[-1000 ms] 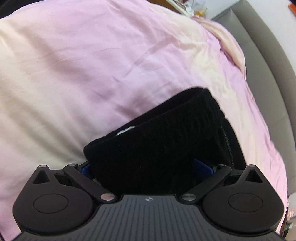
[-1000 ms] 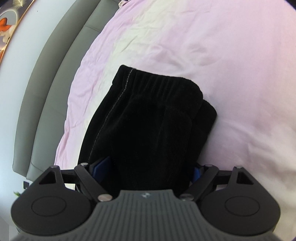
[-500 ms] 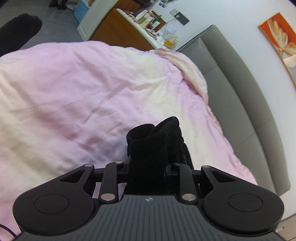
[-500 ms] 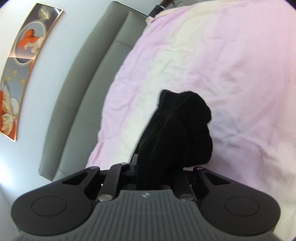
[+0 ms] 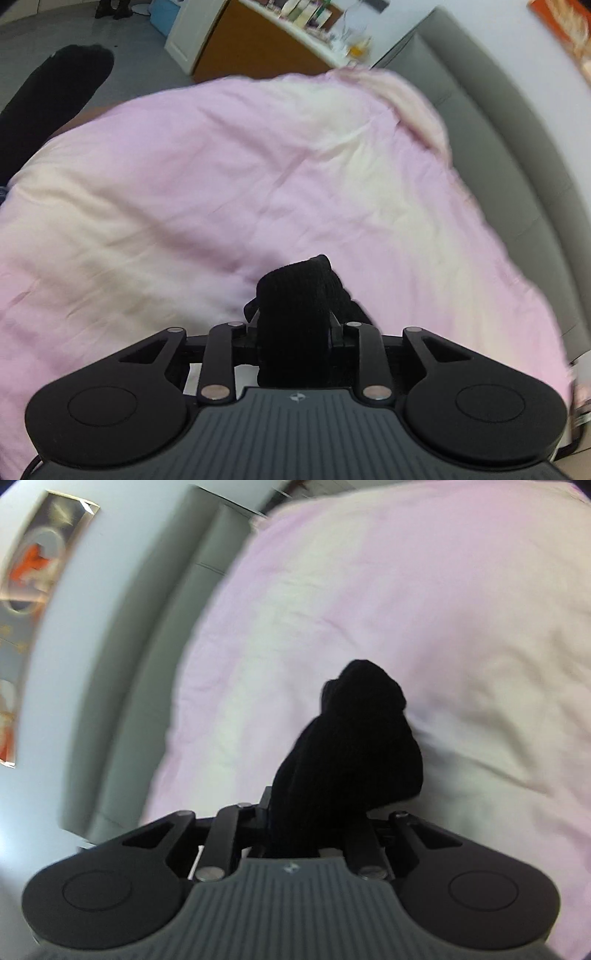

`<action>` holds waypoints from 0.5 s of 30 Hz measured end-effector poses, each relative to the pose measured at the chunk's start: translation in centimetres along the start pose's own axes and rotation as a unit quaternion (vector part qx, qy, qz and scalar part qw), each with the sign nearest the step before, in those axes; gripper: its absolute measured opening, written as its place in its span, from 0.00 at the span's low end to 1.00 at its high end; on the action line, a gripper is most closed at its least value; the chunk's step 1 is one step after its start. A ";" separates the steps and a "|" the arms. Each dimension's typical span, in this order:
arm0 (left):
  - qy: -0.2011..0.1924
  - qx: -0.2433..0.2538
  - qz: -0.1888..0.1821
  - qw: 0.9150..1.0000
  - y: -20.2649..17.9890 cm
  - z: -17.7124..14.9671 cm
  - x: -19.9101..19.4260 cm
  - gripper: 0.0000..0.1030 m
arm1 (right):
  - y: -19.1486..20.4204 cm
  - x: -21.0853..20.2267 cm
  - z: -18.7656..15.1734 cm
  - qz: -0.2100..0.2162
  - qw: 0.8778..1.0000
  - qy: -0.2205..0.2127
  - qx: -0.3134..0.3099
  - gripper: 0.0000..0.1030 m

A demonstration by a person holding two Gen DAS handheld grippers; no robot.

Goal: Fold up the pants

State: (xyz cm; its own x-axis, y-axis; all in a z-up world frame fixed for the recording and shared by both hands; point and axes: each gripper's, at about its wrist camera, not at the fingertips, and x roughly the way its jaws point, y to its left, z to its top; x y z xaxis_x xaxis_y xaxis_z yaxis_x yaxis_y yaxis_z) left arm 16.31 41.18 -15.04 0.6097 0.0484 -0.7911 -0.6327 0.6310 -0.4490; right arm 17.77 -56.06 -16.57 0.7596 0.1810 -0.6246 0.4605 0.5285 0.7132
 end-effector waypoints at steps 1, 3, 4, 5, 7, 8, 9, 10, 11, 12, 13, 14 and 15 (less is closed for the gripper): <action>0.013 0.011 0.032 0.999 0.2 -0.8 0.9 0.40 | -1.3 1.3 -0.4 -0.058 0.998 0.040 0.007 0.23; 0.005 0.017 0.047 0.999 0.9 -2.1 0.8 0.51 | -3.5 1.2 -1.5 -0.090 0.994 0.056 0.029 0.30; -0.007 0.026 0.044 0.999 1.1 -2.4 0.4 0.58 | -4.2 0.3 -1.9 -0.071 0.996 0.045 0.042 0.32; -0.014 0.042 0.048 0.998 1.2 -2.5 0.1 0.61 | -4.4 -0.8 -2.2 -0.071 0.996 0.040 0.042 0.37; -0.030 0.079 0.064 0.994 0.7 -2.3 -0.6 0.67 | -3.7 -2.8 -2.5 -0.096 0.995 0.017 0.010 0.40; -0.038 0.092 0.069 0.993 0.5 -2.1 -0.7 0.68 | -2.6 -3.9 -2.8 -0.123 0.992 -0.004 -0.019 0.47; -0.048 0.098 0.072 0.991 0.3 -1.8 -1.1 0.68 | -1.1 -4.9 -3.1 -0.156 0.986 -0.029 -0.056 0.46; -0.056 0.099 0.073 0.991 0.3 -1.5 -1.2 0.67 | 0.5 -6.2 -3.7 -0.193 0.974 -0.059 -0.105 0.46; -0.060 0.096 0.072 0.991 0.4 -1.1 -1.2 0.67 | 2.5 -6.8 -4.3 -0.212 0.962 -0.084 -0.150 0.45; -0.059 0.090 0.066 0.992 0.5 -0.8 -1.2 0.67 | 4.7 -7.3 -5.4 -0.210 0.951 -0.106 -0.201 0.45; -0.055 0.086 0.059 0.993 0.6 -0.5 -0.9 0.67 | 7.3 -7.2 -6.7 -0.193 0.942 -0.113 -0.250 0.45; -0.048 0.084 0.052 0.994 0.7 -0.5 -0.6 0.68 | 9.7 -7.0 -8.1 -0.164 0.935 -0.109 -0.295 0.45; -0.039 0.087 0.044 0.994 0.8 -0.6 -0.3 0.68 | 12.2 -6.4 -9.6 -0.123 0.929 -0.094 -0.336 0.46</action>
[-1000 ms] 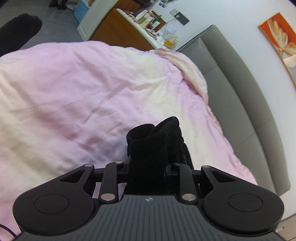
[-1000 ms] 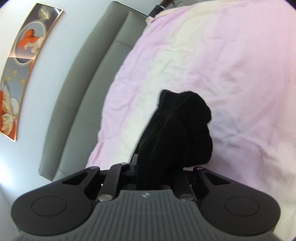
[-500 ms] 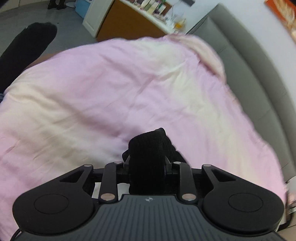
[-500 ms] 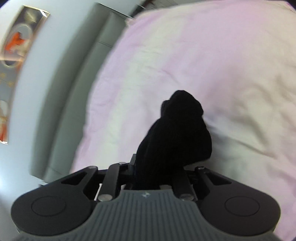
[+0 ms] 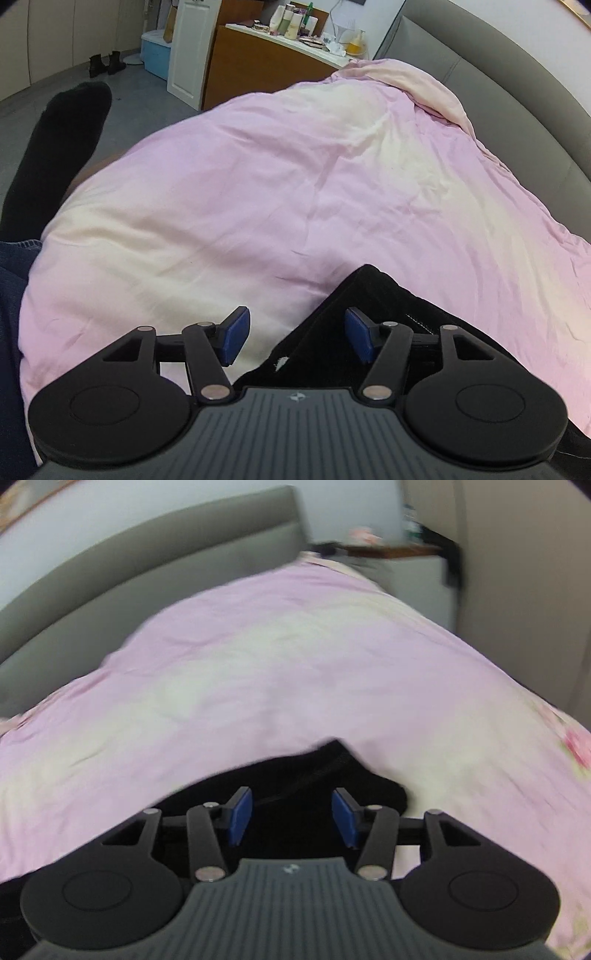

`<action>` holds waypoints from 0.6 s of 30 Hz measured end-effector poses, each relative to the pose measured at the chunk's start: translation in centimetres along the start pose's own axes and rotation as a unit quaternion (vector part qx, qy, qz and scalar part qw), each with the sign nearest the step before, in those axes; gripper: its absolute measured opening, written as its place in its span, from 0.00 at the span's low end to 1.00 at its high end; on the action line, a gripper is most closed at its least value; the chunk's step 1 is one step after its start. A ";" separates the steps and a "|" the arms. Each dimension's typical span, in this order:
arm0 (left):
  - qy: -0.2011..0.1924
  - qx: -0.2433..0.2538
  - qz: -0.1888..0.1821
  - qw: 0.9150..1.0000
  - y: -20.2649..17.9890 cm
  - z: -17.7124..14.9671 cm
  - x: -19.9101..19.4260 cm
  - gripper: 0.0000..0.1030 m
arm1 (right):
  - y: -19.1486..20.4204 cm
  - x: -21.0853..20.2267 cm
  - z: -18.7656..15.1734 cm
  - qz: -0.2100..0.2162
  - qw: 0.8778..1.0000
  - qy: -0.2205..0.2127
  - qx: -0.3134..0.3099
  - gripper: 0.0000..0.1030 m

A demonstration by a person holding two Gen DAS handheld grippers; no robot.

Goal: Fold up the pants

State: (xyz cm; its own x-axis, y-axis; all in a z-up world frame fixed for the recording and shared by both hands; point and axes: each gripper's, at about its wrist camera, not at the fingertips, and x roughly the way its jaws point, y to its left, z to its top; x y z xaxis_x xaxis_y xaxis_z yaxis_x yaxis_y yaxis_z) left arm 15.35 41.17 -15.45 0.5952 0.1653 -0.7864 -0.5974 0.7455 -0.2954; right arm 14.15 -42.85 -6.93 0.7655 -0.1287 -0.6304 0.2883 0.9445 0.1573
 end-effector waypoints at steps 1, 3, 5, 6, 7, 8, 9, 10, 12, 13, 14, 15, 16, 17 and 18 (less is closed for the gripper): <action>0.007 0.005 -0.008 1.000 -0.1 -0.3 0.2 0.68 | 3.4 0.0 0.1 0.051 0.998 0.004 -0.038 0.46; 0.021 0.011 -0.019 1.000 -0.4 -0.7 0.6 0.69 | 10.8 0.4 -0.5 0.142 0.983 0.024 -0.117 0.47; 0.024 0.024 -0.027 0.999 -0.8 -1.0 0.5 0.74 | 19.0 1.2 -2.2 0.235 0.949 0.053 -0.204 0.47; 0.023 0.030 -0.029 0.999 -1.0 -1.0 0.4 0.76 | 23.2 1.4 -3.6 0.279 0.925 0.066 -0.250 0.47; 0.024 0.034 -0.033 0.999 -1.1 -1.0 0.4 0.77 | 27.0 1.6 -5.1 0.318 0.898 0.077 -0.295 0.47; 0.026 0.036 -0.037 0.998 -1.1 -1.0 0.4 0.77 | 30.6 1.9 -6.6 0.357 0.866 0.085 -0.339 0.47; 0.028 0.040 -0.039 0.998 -1.0 -0.9 0.5 0.77 | 33.7 2.1 -8.1 0.390 0.834 0.092 -0.380 0.47; 0.029 0.047 -0.040 0.998 -1.1 -0.7 0.7 0.75 | 37.0 2.3 -9.8 0.414 0.801 0.096 -0.421 0.47; 0.020 0.061 -0.034 0.997 -1.2 -0.2 0.8 0.70 | 42.4 3.4 -12.1 0.427 0.762 0.106 -0.475 0.46; 0.015 0.065 -0.036 0.997 -1.2 0.0 0.7 0.69 | 44.8 4.0 -12.8 0.430 0.749 0.108 -0.492 0.46; 0.010 0.068 -0.045 0.997 -1.3 0.2 0.6 0.69 | 46.7 4.2 -13.5 0.433 0.741 0.110 -0.500 0.46; 0.010 0.071 -0.055 0.996 -1.4 0.5 0.6 0.70 | 48.5 4.8 -13.8 0.439 0.734 0.119 -0.503 0.46; 0.013 0.079 -0.064 0.995 -1.7 0.7 0.8 0.70 | 50.0 5.4 -14.2 0.444 0.725 0.134 -0.509 0.46; 0.019 0.090 -0.068 0.993 -2.1 0.9 1.1 0.70 | 51.4 6.0 -14.7 0.443 0.717 0.147 -0.518 0.47; 0.027 0.102 -0.071 0.992 -2.5 1.0 1.6 0.69 | 52.4 6.6 -15.4 0.438 0.709 0.165 -0.528 0.50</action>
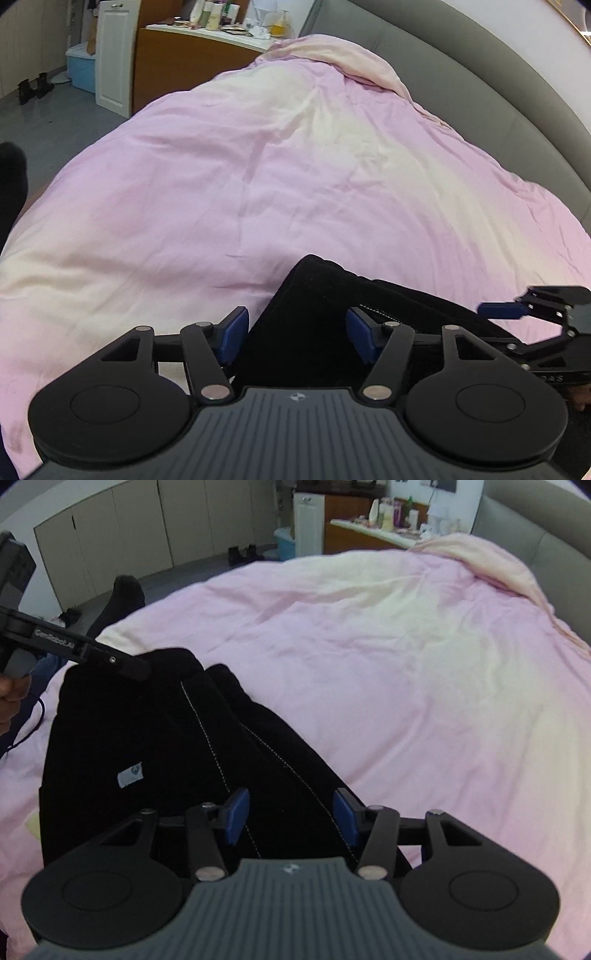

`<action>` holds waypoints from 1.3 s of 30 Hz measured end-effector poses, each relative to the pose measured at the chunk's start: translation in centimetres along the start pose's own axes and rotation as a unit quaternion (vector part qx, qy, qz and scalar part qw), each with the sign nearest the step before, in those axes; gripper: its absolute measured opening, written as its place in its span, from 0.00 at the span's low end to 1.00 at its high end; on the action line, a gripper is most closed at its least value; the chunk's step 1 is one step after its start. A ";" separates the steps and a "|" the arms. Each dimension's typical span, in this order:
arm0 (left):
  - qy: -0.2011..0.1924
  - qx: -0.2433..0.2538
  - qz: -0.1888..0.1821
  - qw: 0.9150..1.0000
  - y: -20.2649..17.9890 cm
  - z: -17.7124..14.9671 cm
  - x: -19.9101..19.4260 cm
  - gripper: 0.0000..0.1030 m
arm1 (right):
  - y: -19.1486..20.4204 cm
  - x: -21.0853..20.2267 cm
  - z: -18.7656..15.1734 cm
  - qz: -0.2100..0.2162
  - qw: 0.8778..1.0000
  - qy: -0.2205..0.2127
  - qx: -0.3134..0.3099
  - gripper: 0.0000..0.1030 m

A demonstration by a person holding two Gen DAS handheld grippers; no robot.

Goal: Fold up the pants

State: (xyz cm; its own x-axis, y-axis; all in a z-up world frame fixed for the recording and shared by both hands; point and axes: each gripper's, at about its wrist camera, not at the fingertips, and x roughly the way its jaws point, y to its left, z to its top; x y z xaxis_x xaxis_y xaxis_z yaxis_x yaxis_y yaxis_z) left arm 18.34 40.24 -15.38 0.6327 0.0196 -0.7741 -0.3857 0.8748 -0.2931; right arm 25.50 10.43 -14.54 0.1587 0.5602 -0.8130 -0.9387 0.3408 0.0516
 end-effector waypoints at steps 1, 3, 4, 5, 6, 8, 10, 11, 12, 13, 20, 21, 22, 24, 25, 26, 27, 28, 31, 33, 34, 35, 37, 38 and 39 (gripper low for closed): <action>0.011 0.011 -0.001 1.000 -0.2 0.2 0.6 0.69 | -0.2 1.6 0.7 0.011 1.000 0.028 0.001 0.51; 0.026 0.018 -0.007 0.999 -0.4 0.2 1.6 0.56 | -0.2 2.9 0.9 0.039 0.998 0.040 0.000 0.18; 0.025 0.017 -0.009 1.000 -0.4 0.1 1.7 0.51 | 0.0 2.7 0.8 0.042 0.999 0.029 -0.010 0.10; 0.017 0.022 -0.012 1.000 -0.6 0.1 1.5 0.46 | 0.2 2.4 0.7 0.041 0.999 0.018 -0.021 0.04; 0.005 0.028 -0.011 1.000 -0.9 0.1 1.0 0.24 | 0.3 2.1 0.5 0.046 0.999 0.009 -0.021 0.02; -0.007 0.029 -0.023 0.999 -1.2 0.5 0.2 0.17 | 0.1 1.0 0.0 0.061 0.998 -0.007 -0.005 0.02; -0.017 0.020 -0.039 0.999 -1.3 0.9 -0.3 0.15 | -0.4 -0.5 0.0 0.057 0.998 -0.032 0.004 0.02; -0.024 0.019 -0.042 0.999 -1.4 1.0 -0.6 0.15 | -0.8 -1.3 0.2 0.056 0.997 -0.048 0.014 0.02; -0.036 0.017 -0.049 0.998 -1.6 1.1 -1.0 0.15 | -1.3 -2.1 0.5 0.057 0.996 -0.061 0.022 0.02; -0.043 0.015 -0.053 0.998 -1.8 1.3 -1.2 0.15 | -1.7 -2.8 1.0 0.051 0.996 -0.073 0.025 0.02; -0.048 0.033 -0.002 0.998 -3.5 2.2 1.7 0.20 | -2.8 -0.1 2.5 -0.013 0.999 -0.040 0.026 0.02; -0.048 0.035 0.006 0.998 -3.4 1.9 2.5 0.24 | -2.5 1.6 2.5 -0.032 0.999 -0.017 0.020 0.04; -0.056 0.039 0.011 0.998 -3.4 1.3 2.9 0.28 | -2.0 3.3 2.3 -0.057 0.998 0.002 0.011 0.07; -0.066 0.058 0.032 0.996 -3.9 0.7 2.9 0.36 | -1.4 4.9 2.2 -0.091 0.996 0.012 0.007 0.20; -0.072 0.068 0.041 0.994 -4.3 0.5 2.6 0.38 | -1.4 4.7 2.2 -0.098 0.995 0.004 0.019 0.24; -0.078 0.076 0.047 0.993 -4.6 0.4 2.1 0.39 | -1.9 4.0 2.1 -0.097 0.995 -0.004 0.037 0.33; -0.084 0.083 0.051 0.992 -4.7 0.3 1.6 0.41 | -2.3 3.3 1.9 -0.093 0.995 -0.008 0.047 0.39; -0.090 0.088 0.057 0.990 -4.9 0.3 1.2 0.43 | -2.9 2.2 1.6 -0.092 0.994 -0.011 0.050 0.40; -0.106 0.095 0.067 0.988 -5.1 0.6 -0.1 0.43 | -5.0 -1.9 -0.7 -0.091 0.994 -0.003 0.056 0.41; -0.119 0.101 0.067 0.985 -5.4 0.6 -1.0 0.44 | -6.4 -4.9 -2.8 -0.097 0.993 -0.001 0.071 0.41; -0.126 0.106 0.066 0.984 -5.7 0.6 -1.5 0.48 | -7.1 -6.5 -4.4 -0.100 0.992 0.000 0.081 0.41; -0.132 0.111 0.064 0.983 -6.0 0.6 -1.9 0.50 | -7.8 -7.9 -5.9 -0.098 0.991 0.006 0.092 0.41; -0.138 0.123 0.060 0.981 -6.7 0.3 -2.5 0.53 | -9.0 -9.6 -8.9 -0.100 0.990 0.030 0.098 0.41; -0.139 0.132 0.059 0.980 -7.2 0.1 -2.7 0.53 | -9.3 -10.1 -10.3 -0.109 0.989 0.046 0.092 0.41; -0.140 0.140 0.056 0.979 -7.7 -0.2 -2.9 0.53 | -9.5 -10.3 -11.4 -0.120 0.987 0.063 0.085 0.41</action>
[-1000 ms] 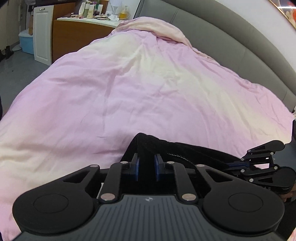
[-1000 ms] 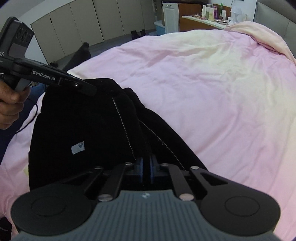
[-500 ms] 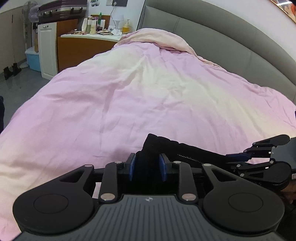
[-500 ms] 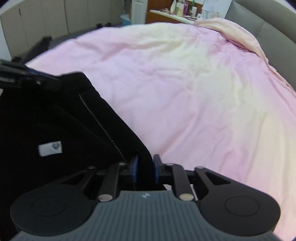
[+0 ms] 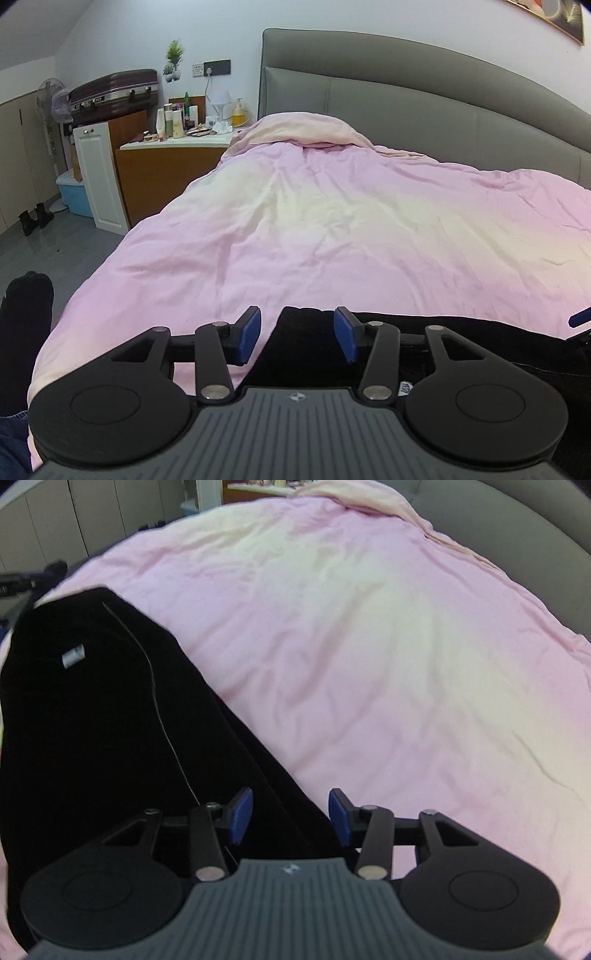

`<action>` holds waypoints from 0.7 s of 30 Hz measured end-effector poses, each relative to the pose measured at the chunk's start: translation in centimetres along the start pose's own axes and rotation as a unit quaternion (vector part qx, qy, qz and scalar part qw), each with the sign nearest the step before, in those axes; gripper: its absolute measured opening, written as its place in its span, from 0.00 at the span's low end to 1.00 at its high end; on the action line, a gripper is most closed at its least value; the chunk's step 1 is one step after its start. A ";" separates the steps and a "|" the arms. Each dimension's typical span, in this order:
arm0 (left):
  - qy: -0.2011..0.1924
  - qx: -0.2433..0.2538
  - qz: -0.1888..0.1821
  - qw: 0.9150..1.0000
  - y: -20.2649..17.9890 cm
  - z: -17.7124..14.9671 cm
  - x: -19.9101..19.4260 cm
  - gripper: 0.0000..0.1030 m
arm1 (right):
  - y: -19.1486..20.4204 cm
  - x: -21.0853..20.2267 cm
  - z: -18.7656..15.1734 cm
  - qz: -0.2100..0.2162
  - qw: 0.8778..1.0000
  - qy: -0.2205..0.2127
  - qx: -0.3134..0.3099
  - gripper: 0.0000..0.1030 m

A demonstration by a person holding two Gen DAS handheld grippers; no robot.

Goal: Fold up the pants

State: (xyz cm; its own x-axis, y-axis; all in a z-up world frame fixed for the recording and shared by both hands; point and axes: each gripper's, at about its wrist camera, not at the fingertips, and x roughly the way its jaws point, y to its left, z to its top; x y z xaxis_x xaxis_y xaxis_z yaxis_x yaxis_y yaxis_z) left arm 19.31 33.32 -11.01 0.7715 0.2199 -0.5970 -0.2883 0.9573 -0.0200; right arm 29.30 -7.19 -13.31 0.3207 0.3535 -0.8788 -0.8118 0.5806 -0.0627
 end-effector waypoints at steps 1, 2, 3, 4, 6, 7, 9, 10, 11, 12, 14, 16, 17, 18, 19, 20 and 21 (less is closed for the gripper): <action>-0.001 0.006 -0.006 1.000 -0.6 -0.2 -0.4 0.54 | -0.4 0.2 -1.3 -0.017 1.000 0.016 -0.006 0.41; -0.001 0.013 -0.015 1.000 -1.3 -0.4 -0.8 0.54 | -0.8 0.5 -2.2 -0.024 0.999 0.031 -0.002 0.40; 0.000 0.023 -0.025 0.999 -2.2 -0.8 -1.1 0.57 | -1.2 1.0 -2.9 -0.019 0.999 0.045 0.008 0.25; 0.003 0.035 -0.034 0.999 -3.1 -1.2 -1.4 0.59 | -1.3 1.5 -3.7 -0.009 0.998 0.056 0.014 0.12; 0.013 0.063 -0.052 0.997 -5.2 -2.2 -2.0 0.60 | -0.7 2.1 -4.3 -0.020 0.998 0.059 0.007 0.00; 0.019 0.075 -0.062 0.995 -6.2 -2.8 -2.3 0.60 | -0.4 2.2 -4.2 -0.026 0.998 0.058 0.005 0.00; 0.027 0.096 -0.080 0.992 -8.0 -3.8 -2.9 0.60 | -0.1 2.0 -3.7 -0.036 0.998 0.048 0.000 0.00; 0.031 0.103 -0.090 0.990 -8.8 -4.2 -3.1 0.60 | -0.3 1.5 -3.6 -0.044 0.998 0.037 0.002 0.00; 0.035 0.109 -0.097 0.989 -9.5 -4.6 -3.3 0.60 | -0.7 0.9 -3.4 -0.052 0.998 0.021 0.014 0.00; 0.039 0.114 -0.103 0.987 -10.2 -5.0 -3.4 0.60 | -1.3 0.2 -3.4 -0.055 0.998 0.007 0.028 0.00; 0.049 0.119 -0.118 0.985 -11.3 -5.6 -3.6 0.60 | -2.3 -1.4 -3.1 -0.054 0.997 -0.024 0.051 0.00; 0.057 0.121 -0.128 0.983 -12.5 -6.2 -3.5 0.60 | -3.1 -2.4 -3.2 -0.047 0.996 -0.044 0.065 0.00; 0.062 0.124 -0.132 0.982 -13.1 -6.5 -3.3 0.60 | -3.2 -2.5 -3.0 -0.049 0.996 -0.049 0.064 0.00; 0.068 0.129 -0.134 0.980 -13.8 -6.8 -3.1 0.60 | -3.3 -2.1 -3.0 -0.051 0.996 -0.047 0.063 0.00; 0.074 0.134 -0.137 0.979 -14.4 -7.0 -2.8 0.60 | -3.3 -1.4 -3.0 -0.054 0.996 -0.043 0.062 0.00; 0.078 0.140 -0.139 0.977 -15.0 -7.3 -2.5 0.60 | -3.3 -0.4 -3.0 -0.058 0.996 -0.036 0.059 0.00; 0.084 0.149 -0.140 0.975 -15.6 -7.8 -2.2 0.61 | -3.1 0.8 -3.2 -0.062 0.996 -0.023 0.055 0.00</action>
State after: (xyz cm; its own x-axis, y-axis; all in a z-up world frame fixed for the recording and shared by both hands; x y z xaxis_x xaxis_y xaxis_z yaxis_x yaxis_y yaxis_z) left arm 17.65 16.46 -15.66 0.6851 -0.0682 -0.7252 0.1175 0.9929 0.0177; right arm 30.53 -11.03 -15.35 0.4396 0.3056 -0.8446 -0.7065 0.6983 -0.1150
